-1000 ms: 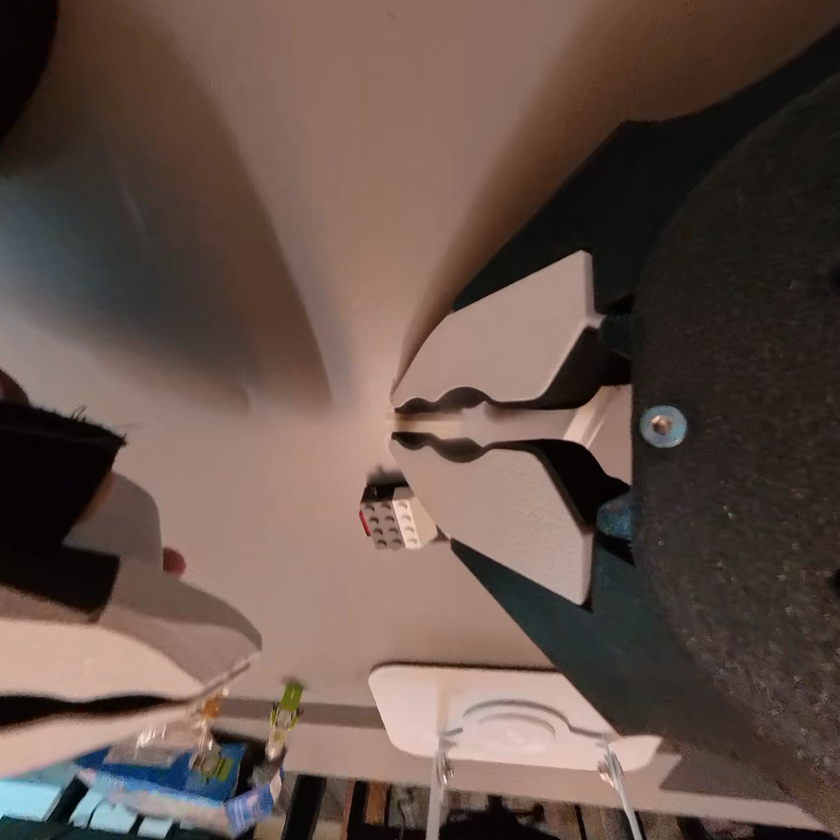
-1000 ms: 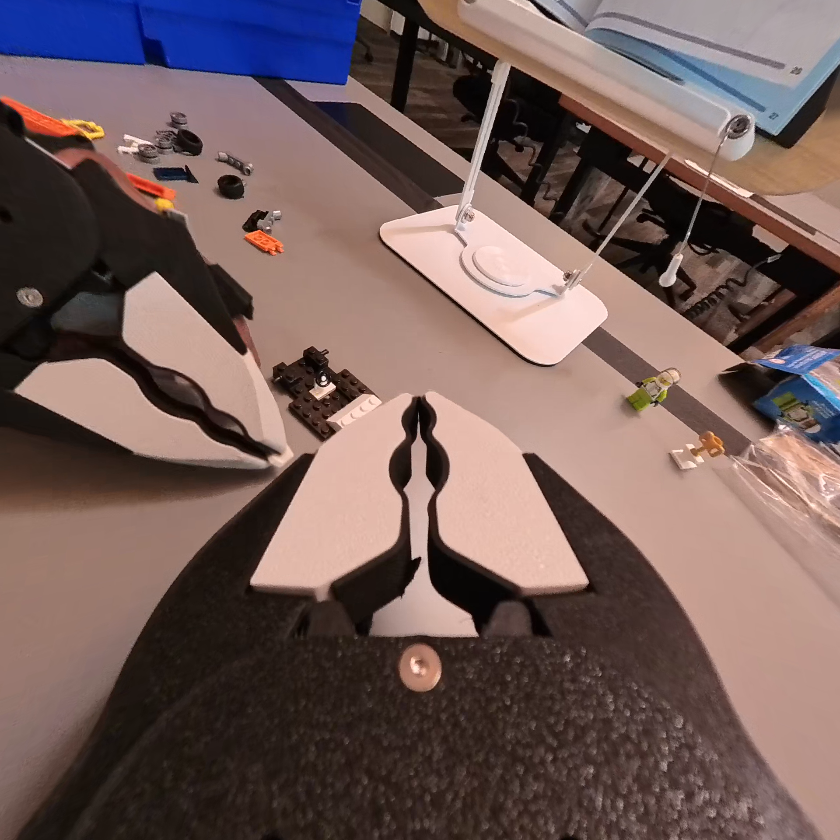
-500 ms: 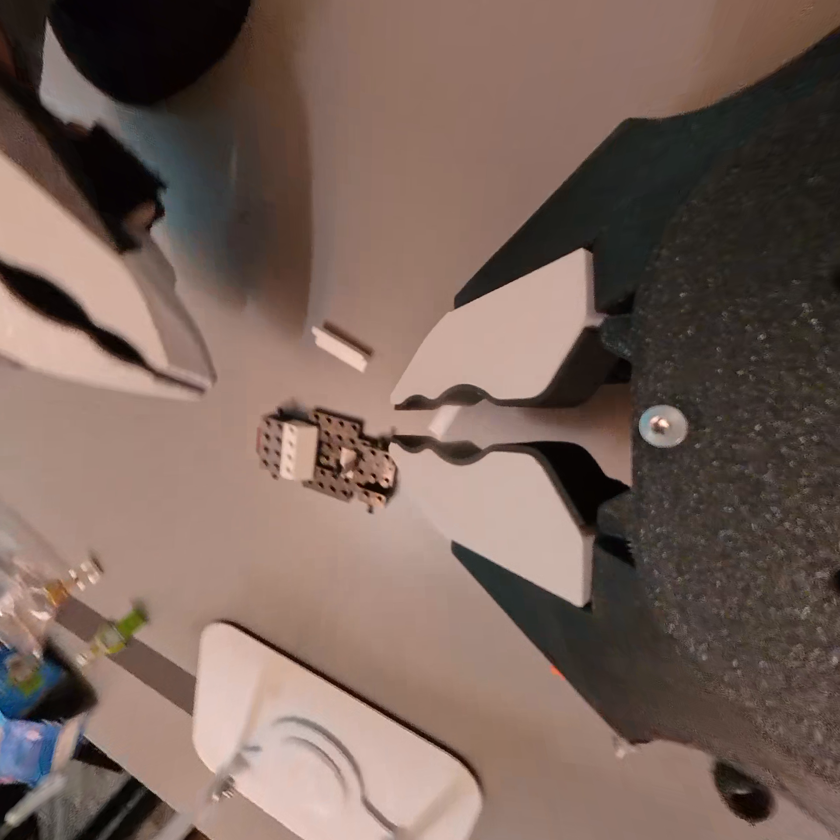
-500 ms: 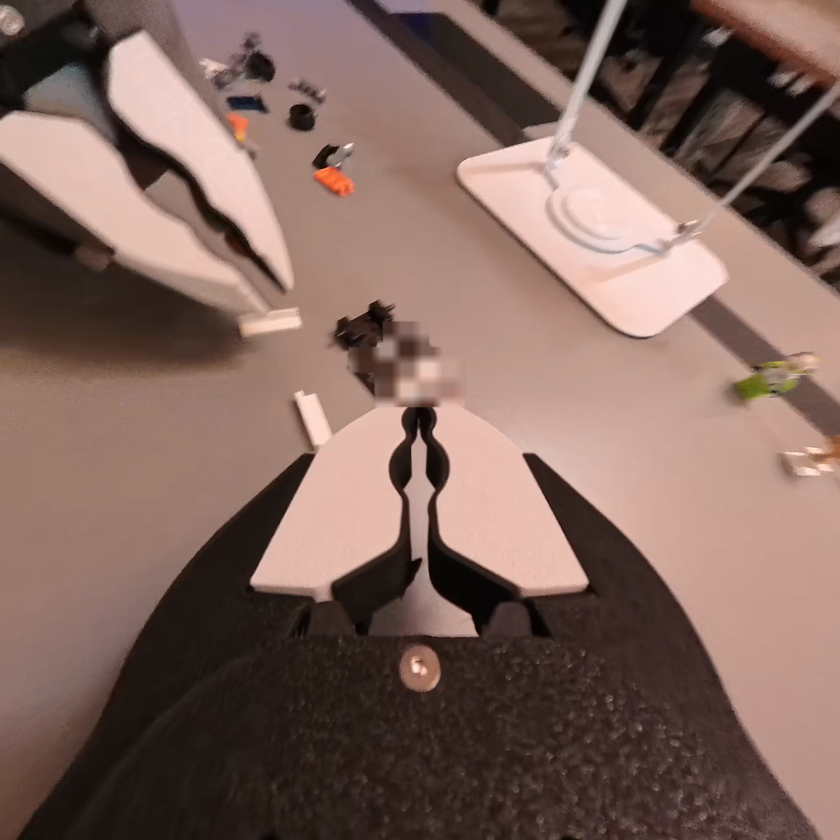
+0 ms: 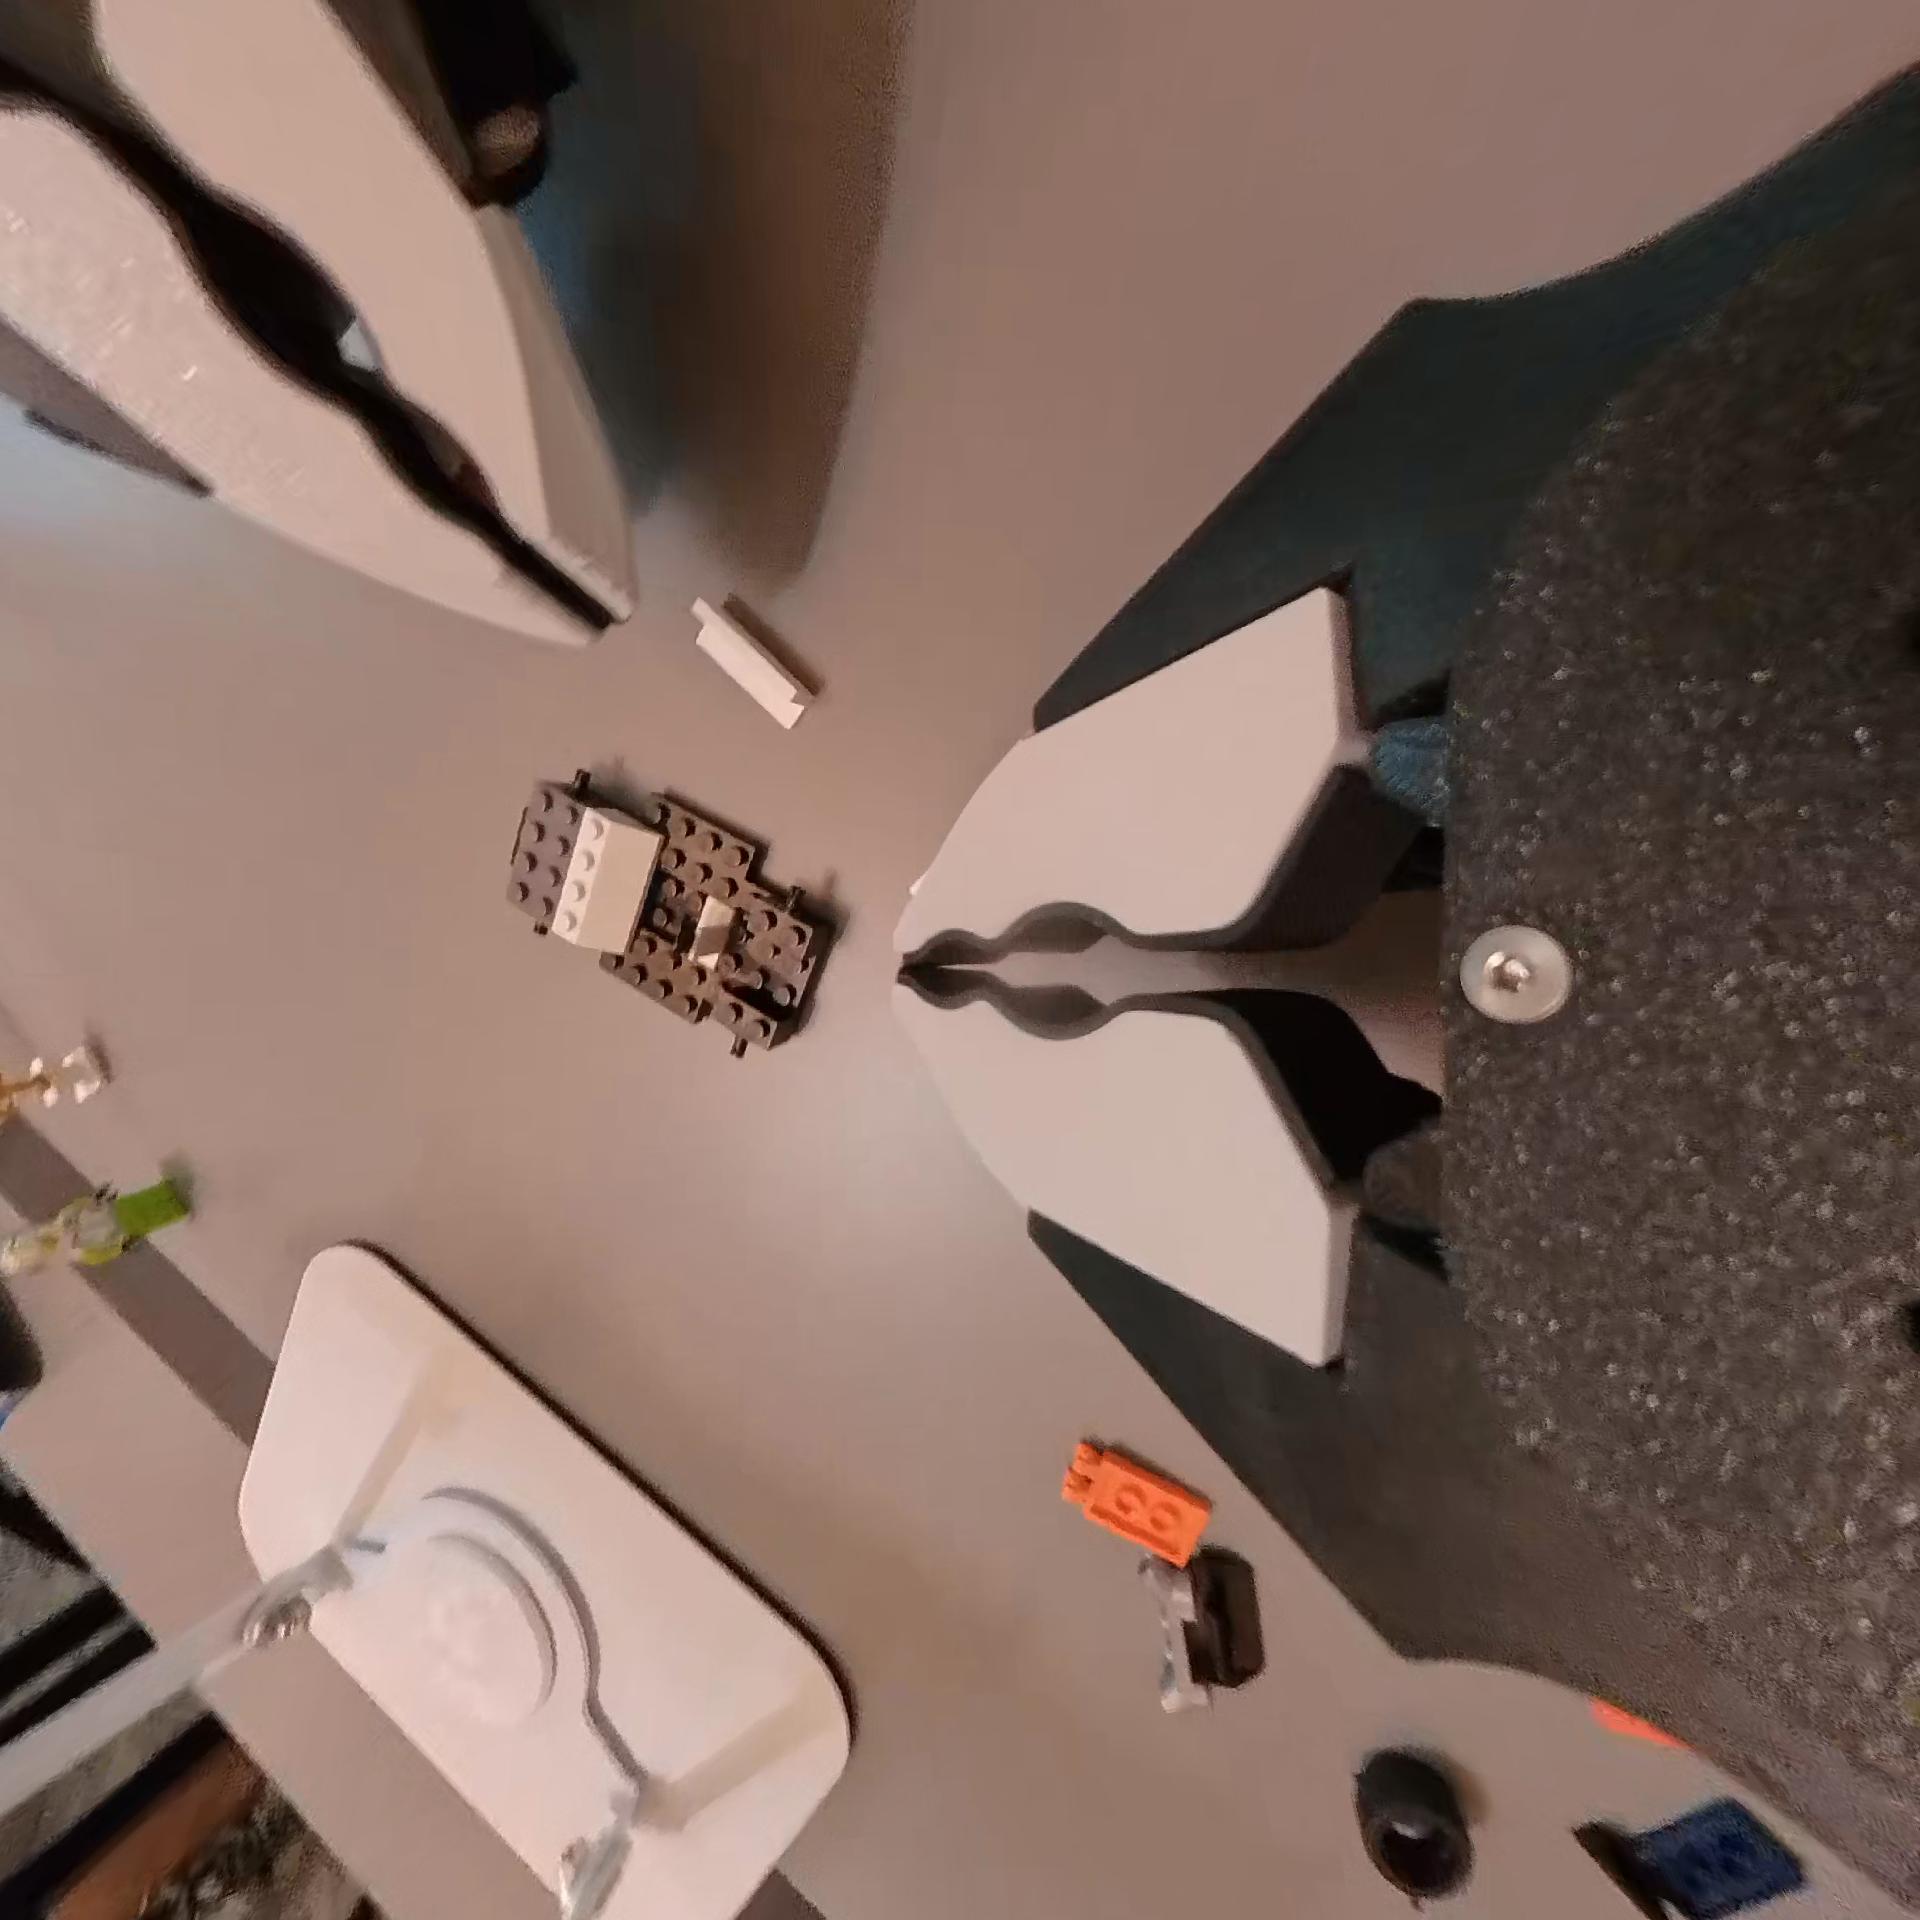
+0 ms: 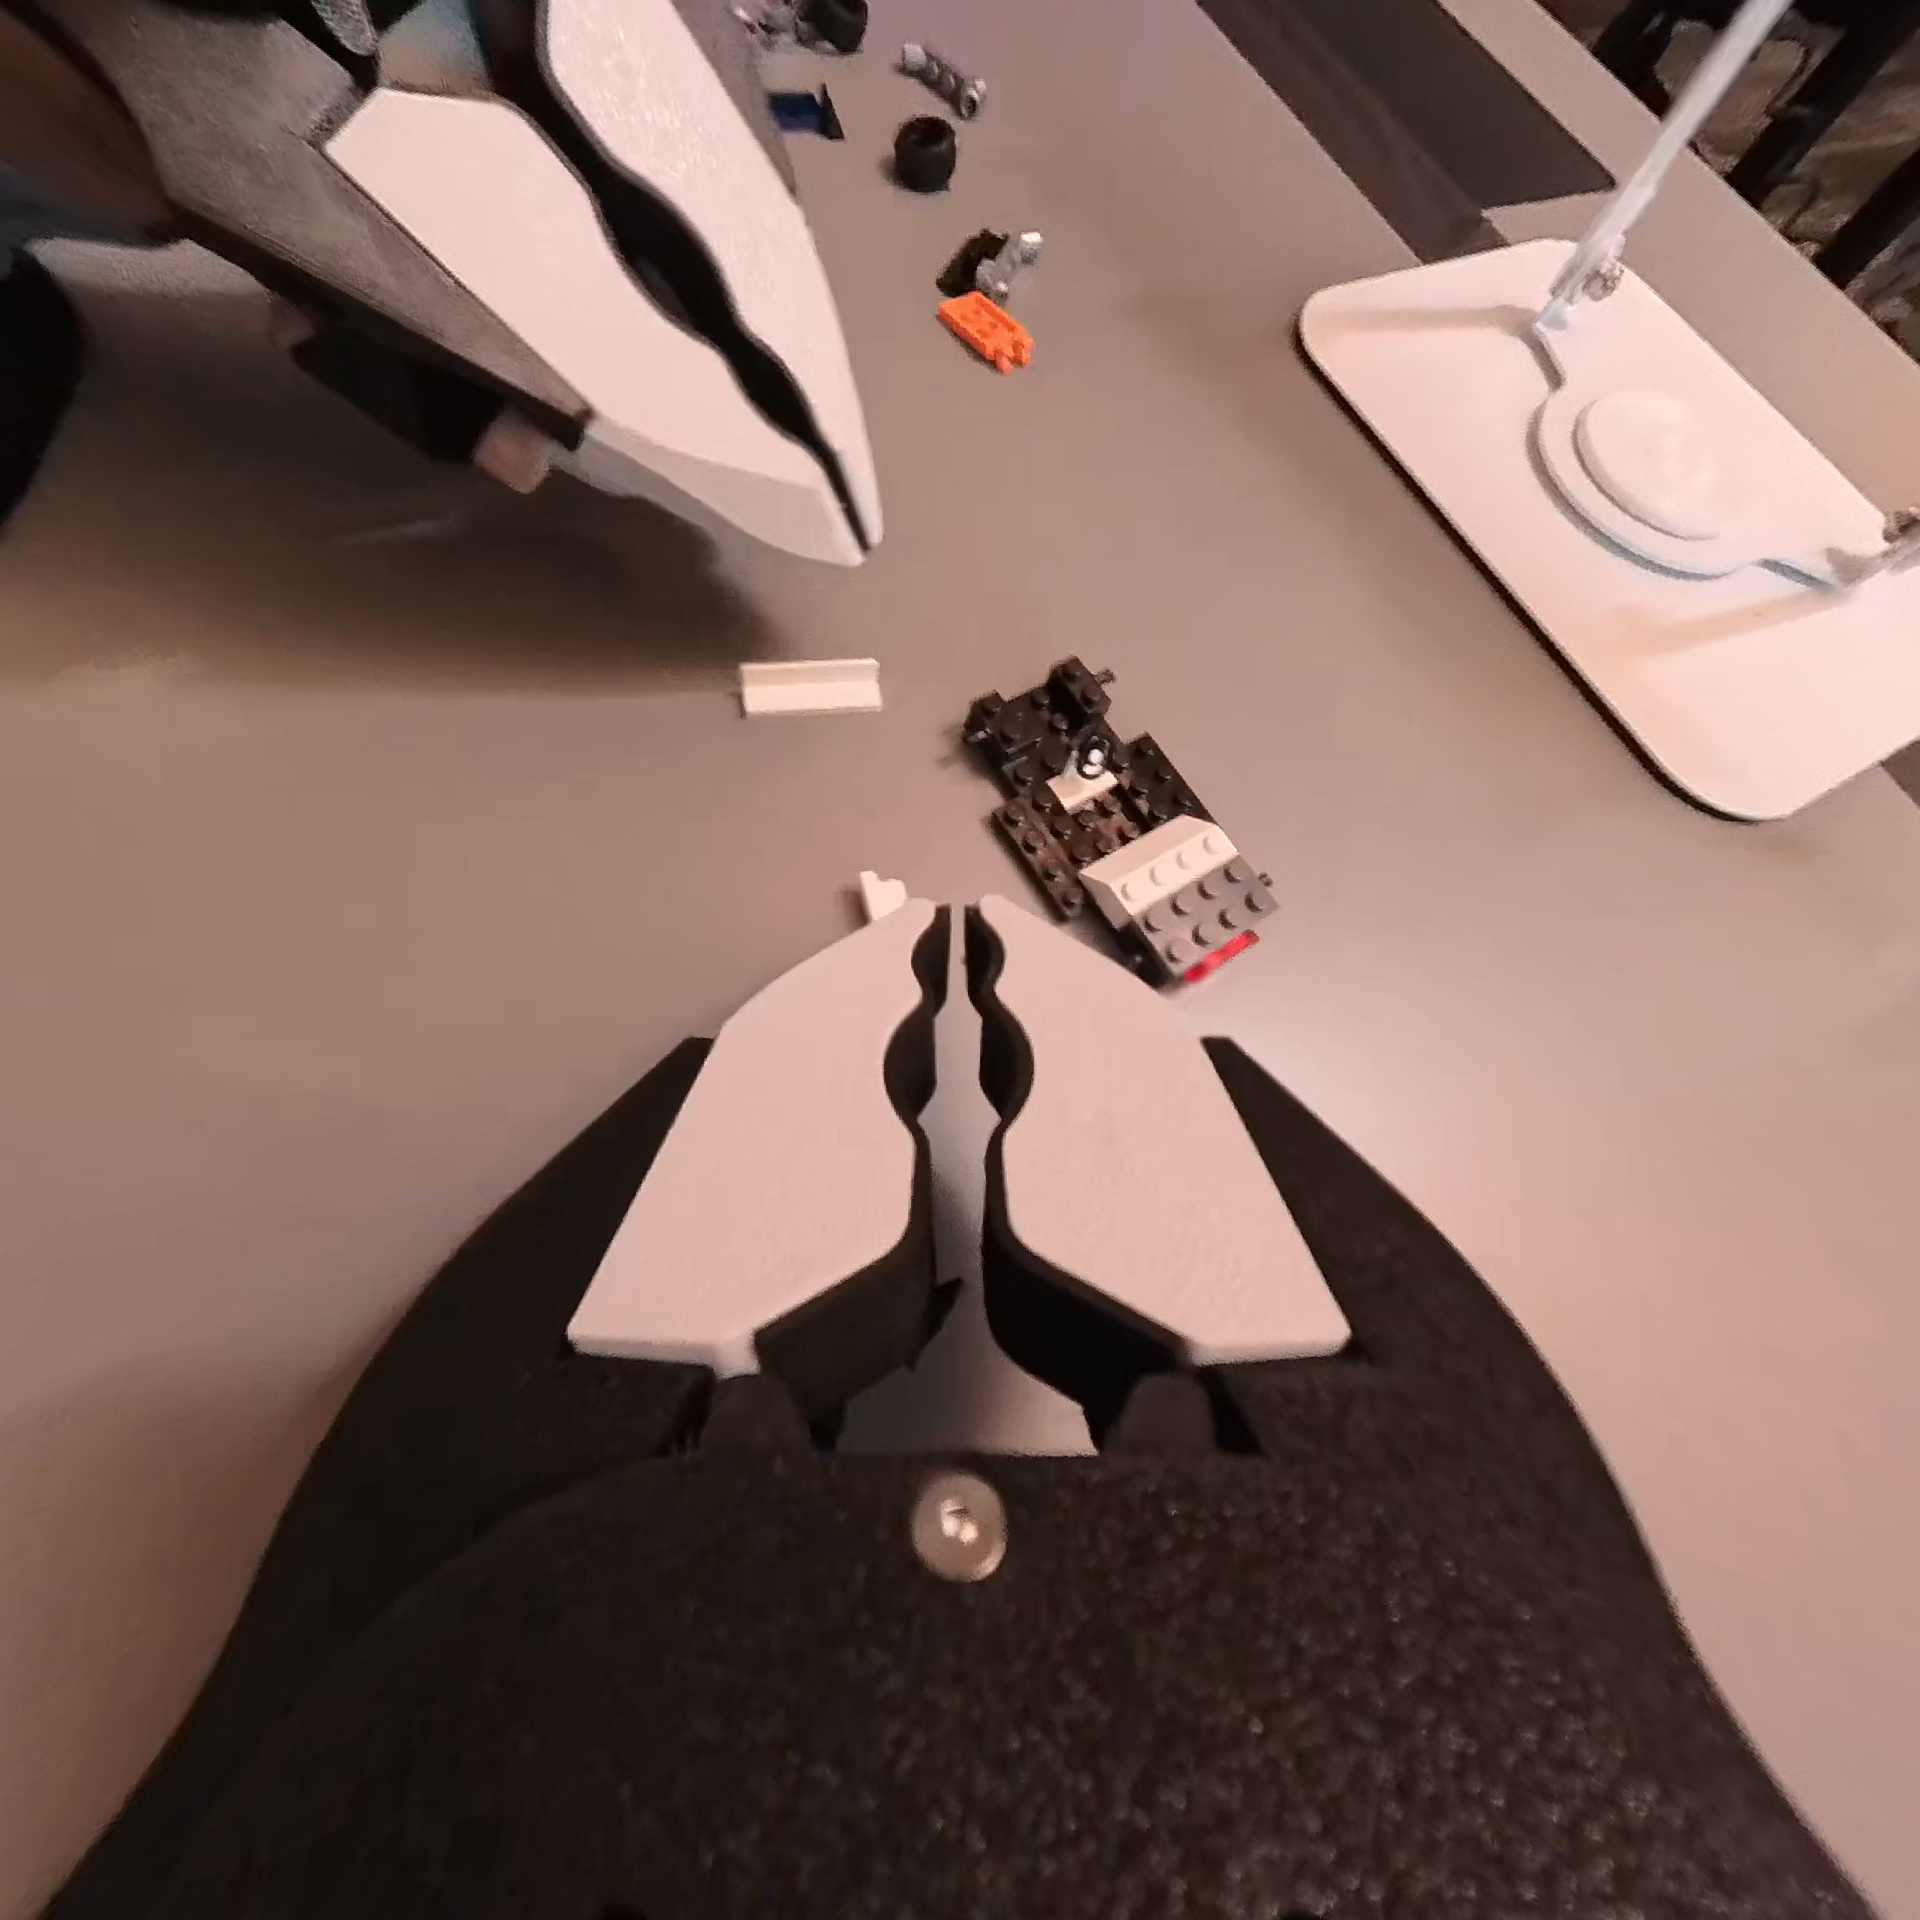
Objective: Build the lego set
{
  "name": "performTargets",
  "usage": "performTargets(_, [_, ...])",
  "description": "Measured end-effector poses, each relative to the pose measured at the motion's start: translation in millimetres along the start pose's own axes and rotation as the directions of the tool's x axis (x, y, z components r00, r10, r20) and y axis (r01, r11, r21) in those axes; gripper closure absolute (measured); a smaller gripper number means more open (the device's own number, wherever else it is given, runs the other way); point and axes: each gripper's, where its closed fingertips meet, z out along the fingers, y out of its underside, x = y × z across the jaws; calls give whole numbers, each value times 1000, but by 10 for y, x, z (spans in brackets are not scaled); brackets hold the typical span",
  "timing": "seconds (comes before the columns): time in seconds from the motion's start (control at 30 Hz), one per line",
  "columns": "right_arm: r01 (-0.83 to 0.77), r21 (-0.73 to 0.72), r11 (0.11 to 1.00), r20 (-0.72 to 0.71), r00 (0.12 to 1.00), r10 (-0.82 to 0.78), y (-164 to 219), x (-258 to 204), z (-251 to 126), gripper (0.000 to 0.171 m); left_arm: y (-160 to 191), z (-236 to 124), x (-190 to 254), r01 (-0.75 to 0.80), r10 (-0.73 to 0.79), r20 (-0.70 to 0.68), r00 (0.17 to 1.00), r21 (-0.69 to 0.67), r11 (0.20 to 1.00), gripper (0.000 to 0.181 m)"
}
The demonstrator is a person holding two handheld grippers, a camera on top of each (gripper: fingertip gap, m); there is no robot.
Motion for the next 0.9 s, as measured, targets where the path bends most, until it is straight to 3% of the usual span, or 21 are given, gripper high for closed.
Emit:
performTargets(0.2, [59,41,997,-16,998,-59,-185,-176,33,171,-70,-127,10,73,-81,119,990,77,994,181])
performTargets(0.43, [-33,71,997,-155,987,44,-280,76,-105,171,-39,-185,207,158,-173,165,971,97,983,181])
performTargets(0.73, [-59,-94,994,-20,998,57,-11,-182,55,171,15,-366,-250,210,-268,294,917,212,954,181])
performTargets(0.9, [-61,-67,996,-19,998,60,-107,-302,222,171,7,-529,-442,220,-308,342,888,271,937,181])
